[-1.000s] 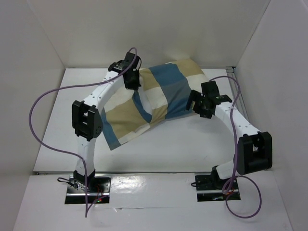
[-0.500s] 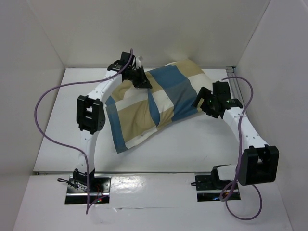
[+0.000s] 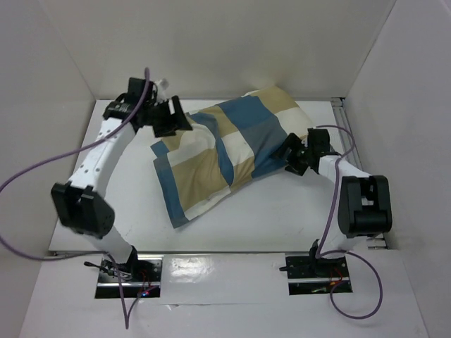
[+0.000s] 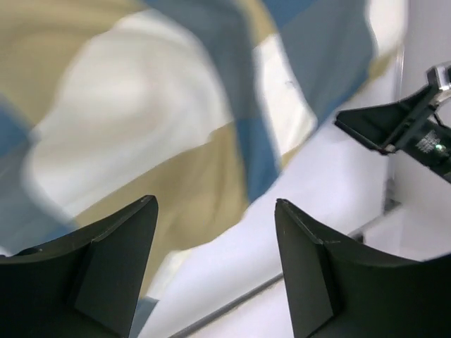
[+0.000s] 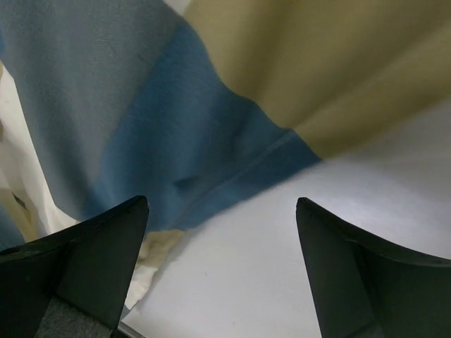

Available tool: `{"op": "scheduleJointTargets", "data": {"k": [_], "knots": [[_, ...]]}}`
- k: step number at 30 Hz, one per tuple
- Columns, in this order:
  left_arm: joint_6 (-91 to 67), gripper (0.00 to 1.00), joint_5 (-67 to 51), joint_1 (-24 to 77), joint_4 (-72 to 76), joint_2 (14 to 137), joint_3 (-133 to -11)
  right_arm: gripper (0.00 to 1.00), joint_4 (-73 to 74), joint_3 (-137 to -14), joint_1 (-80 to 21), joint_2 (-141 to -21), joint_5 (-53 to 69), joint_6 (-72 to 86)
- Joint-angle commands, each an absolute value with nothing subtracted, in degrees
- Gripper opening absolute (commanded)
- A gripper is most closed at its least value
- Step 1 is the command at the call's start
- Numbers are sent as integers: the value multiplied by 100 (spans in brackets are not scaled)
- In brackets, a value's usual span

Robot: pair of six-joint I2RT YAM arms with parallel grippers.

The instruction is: Put the pillow into the pillowcase

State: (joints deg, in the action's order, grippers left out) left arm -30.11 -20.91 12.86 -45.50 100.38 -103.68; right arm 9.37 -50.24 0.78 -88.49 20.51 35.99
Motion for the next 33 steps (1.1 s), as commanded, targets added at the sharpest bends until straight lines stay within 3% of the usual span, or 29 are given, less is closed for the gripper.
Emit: {"op": "scheduleJointTargets", "data": {"k": [1, 3, 5, 9, 12, 15, 20, 22, 25, 33], "knots": [[-3285, 80, -1073, 985, -4782, 9082, -8657, 92, -192, -5071, -289, -9192, 2627, 3717], [-3645, 80, -1185, 634, -4589, 8572, -7791, 97, -534, -5071, -754, -9395, 2830, 3831], [-3718, 80, -1239, 475, -4439, 7956, -6841, 96, -729, -5228, -1106, -9588, 2752, 3954], [-3779, 79, -1003, 475, -4438, 7515, -6101, 60, -1379, -6044, -1940, -10674, 2838, 4534], [-3718, 81, -940, 335, -4544, 7444, -5977, 51, -1196, -7429, -2406, -11493, 2875, 4746], [-3718, 83, -862, -25, -4605, 7322, -5818, 72, -826, -8050, -2540, -11593, 2821, 4746], [-3963, 87, -203, -632, -4361, 7093, -5705, 89, -344, -7288, -2426, -10567, 2576, 4290], [-4113, 97, -53, -947, -4123, 7093, -5616, 93, 15, -6673, -2199, -9831, 2251, 4140], [-4446, 98, 105, -1474, -3807, 7461, -5598, 94, 551, -6057, -1926, -9004, 2004, 3868], [-4580, 93, 246, -2004, -2602, 9103, -6177, 95, 1590, -5388, -1301, -7823, 1811, 3384]]}}
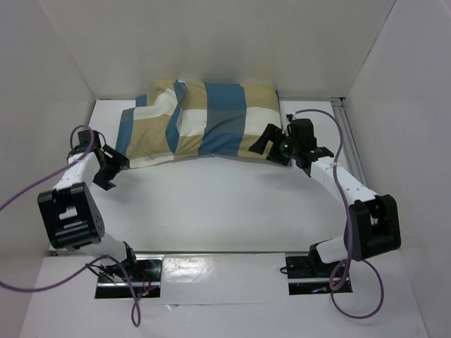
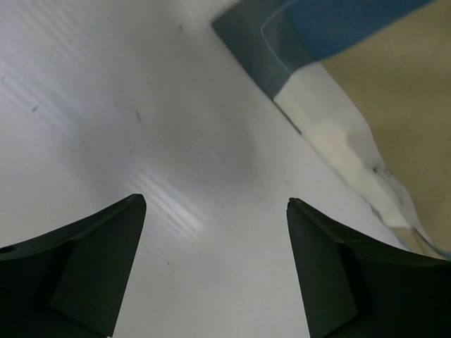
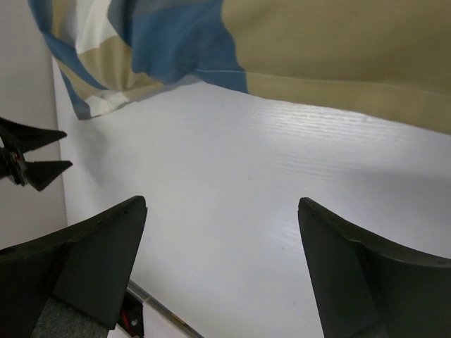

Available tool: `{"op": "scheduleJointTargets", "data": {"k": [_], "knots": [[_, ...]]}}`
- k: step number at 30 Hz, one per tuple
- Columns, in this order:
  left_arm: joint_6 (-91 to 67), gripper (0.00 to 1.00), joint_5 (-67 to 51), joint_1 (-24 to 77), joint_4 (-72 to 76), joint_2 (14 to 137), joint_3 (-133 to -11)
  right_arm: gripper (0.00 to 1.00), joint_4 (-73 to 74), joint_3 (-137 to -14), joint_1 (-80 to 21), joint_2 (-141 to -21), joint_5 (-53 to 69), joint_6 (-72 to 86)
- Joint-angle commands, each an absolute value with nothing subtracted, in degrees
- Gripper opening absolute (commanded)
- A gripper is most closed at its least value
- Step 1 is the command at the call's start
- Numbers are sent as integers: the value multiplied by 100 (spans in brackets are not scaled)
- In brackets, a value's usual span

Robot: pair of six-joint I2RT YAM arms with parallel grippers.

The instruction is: Put the pillow into the pillowcase

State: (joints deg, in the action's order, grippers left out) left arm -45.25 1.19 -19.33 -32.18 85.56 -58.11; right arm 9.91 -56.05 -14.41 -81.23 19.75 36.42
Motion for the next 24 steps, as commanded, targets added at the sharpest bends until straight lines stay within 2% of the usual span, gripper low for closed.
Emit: {"op": "scheduleJointTargets", "data": {"k": [1, 7, 10, 14, 15, 20, 23, 24], "knots": [[-4579, 95, 316, -2004, -2697, 9358, -6544, 95, 1591, -5301, -1249, -7744, 1811, 3384], [-4185, 99, 44, -2074, -2689, 10695, -7591, 95, 1723, -4554, -818, -6901, 1355, 3832], [-3991, 99, 35, -2074, -2865, 11258, -8171, 95, 1723, -4553, -756, -6829, 1354, 3902], [-3788, 90, 53, -2074, -2813, 11759, -8673, 95, 1995, -4869, -703, -7040, 1187, 3710], [-3736, 83, 1, -2074, -2813, 11855, -8762, 95, 2047, -4939, -703, -7118, 1187, 3709], [-3622, 63, -79, -2074, -2865, 12138, -8895, 95, 2048, -4887, -642, -7172, 905, 4025], [-3621, 54, -158, -2013, -2733, 12138, -8815, 95, 1978, -4729, -501, -7225, 931, 4315], [-3621, 57, -158, -2013, -2794, 12138, -8815, 95, 1978, -4676, -440, -7294, 984, 4315]]}}
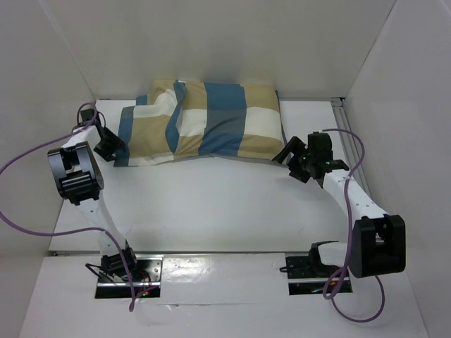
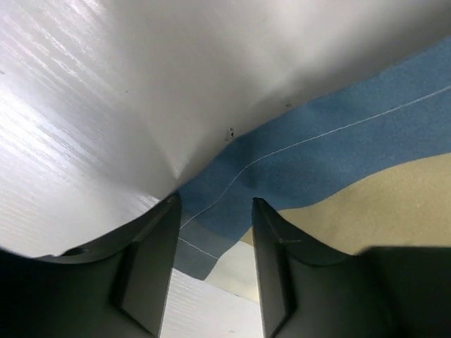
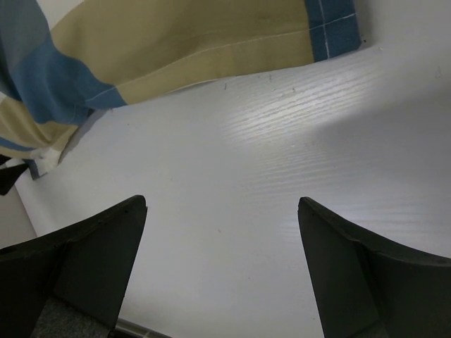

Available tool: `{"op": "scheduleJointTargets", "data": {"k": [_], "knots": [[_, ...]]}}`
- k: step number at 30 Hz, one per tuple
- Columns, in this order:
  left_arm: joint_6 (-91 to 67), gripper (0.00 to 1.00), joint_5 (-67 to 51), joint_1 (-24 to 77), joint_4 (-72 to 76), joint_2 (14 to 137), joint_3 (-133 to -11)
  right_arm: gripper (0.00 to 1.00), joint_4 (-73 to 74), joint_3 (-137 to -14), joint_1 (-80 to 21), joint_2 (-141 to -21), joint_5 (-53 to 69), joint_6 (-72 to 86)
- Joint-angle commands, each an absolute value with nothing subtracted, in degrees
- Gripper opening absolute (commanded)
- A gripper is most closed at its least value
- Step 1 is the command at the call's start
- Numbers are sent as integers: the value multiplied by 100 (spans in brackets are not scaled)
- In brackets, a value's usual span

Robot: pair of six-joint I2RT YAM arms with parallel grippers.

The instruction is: Put the pillow into the pillowcase

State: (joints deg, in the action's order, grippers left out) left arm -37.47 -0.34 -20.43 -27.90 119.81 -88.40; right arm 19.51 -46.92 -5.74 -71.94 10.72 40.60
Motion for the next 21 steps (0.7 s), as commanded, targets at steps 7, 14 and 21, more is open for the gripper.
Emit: {"op": "scheduleJointTargets", "data": {"k": [7, 14, 21], "knots": [[-3621, 94, 378, -2013, -3006, 10935, -8298, 95, 1925, -4676, -439, -7365, 984, 4377], [-3209, 100, -70, -2013, -3401, 11311, -8174, 95, 1793, -4676, -439, -7664, 1037, 4430], [-3331, 97, -290, -2013, -3393, 12005, -8657, 95, 1793, -4570, -281, -7805, 993, 4807]]}}
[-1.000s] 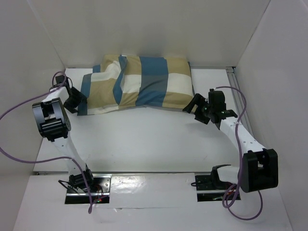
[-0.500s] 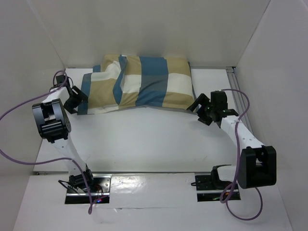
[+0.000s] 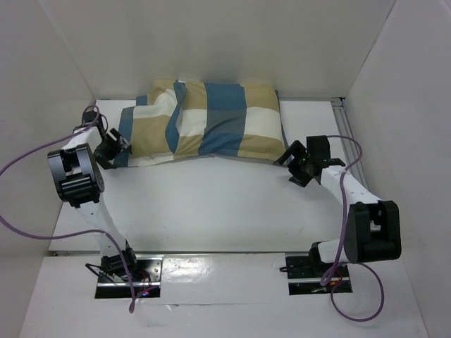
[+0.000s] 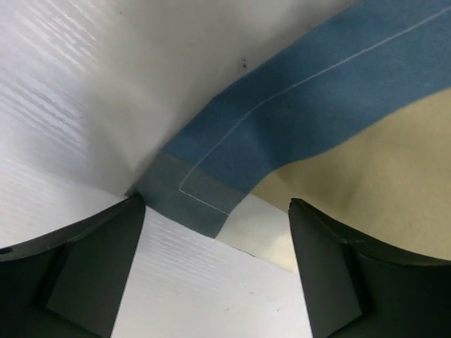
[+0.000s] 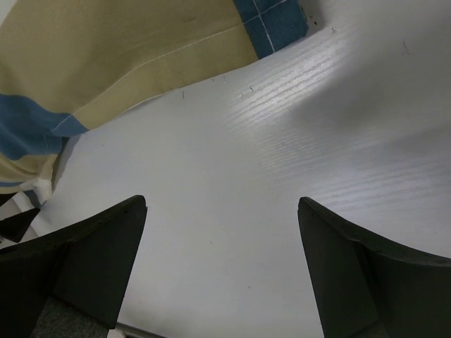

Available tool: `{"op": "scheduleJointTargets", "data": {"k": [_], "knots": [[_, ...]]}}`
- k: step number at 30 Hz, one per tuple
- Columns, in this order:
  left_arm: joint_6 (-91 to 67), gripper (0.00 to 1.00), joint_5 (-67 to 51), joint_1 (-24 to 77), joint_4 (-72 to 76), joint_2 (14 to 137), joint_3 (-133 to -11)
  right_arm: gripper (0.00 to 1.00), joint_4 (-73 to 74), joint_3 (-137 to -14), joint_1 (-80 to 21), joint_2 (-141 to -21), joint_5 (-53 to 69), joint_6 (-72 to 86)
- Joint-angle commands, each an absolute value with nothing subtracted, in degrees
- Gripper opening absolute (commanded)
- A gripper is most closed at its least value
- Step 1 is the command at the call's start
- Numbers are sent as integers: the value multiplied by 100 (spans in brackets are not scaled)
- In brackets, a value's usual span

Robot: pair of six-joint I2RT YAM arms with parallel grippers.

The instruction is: Put the pillow into the pillowcase

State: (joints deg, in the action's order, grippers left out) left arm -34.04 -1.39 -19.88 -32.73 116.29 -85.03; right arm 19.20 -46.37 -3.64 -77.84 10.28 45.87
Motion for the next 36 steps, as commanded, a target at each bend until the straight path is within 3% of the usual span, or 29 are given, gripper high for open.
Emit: {"op": "scheduleJointTargets", "data": {"k": [1, 3, 6, 7, 8, 10, 21, 25, 32, 36], "knots": [[-3331, 93, -229, -2013, -3393, 12006, -8709, 95, 1793, -4518, -281, -7805, 993, 4808], [-3401, 86, -229, -1960, -3393, 12207, -8763, 96, 1793, -4465, -229, -7743, 915, 4921], [-3401, 55, -289, -1960, -3393, 12383, -8930, 96, 1793, -4360, -89, -7629, 862, 4922], [-3401, 40, -290, -1960, -3393, 12384, -8982, 96, 1793, -4359, -88, -7629, 861, 4922], [-3401, 16, -290, -1960, -3393, 12384, -8982, 96, 1793, -4359, -18, -7629, 809, 4922], [-3401, 0, -290, -1960, -3393, 12209, -8982, 96, 1846, -4359, -18, -7629, 748, 4922], [-3533, 0, -948, -1907, -3349, 10715, -8675, 94, 634, -4263, 352, -8568, 1389, 5247], [-3586, 0, -1510, -1855, -3296, 10661, -8675, 94, -776, -4184, 352, -8937, 1756, 5273], [-3586, 0, -1573, -1802, -3296, 10608, -8675, 95, -4036, -3288, 352, -9780, 2241, 6835], [-3586, 0, -1573, -1802, -3296, 10608, -8675, 94, -5166, -3234, 352, -10353, 2241, 7328]]}}
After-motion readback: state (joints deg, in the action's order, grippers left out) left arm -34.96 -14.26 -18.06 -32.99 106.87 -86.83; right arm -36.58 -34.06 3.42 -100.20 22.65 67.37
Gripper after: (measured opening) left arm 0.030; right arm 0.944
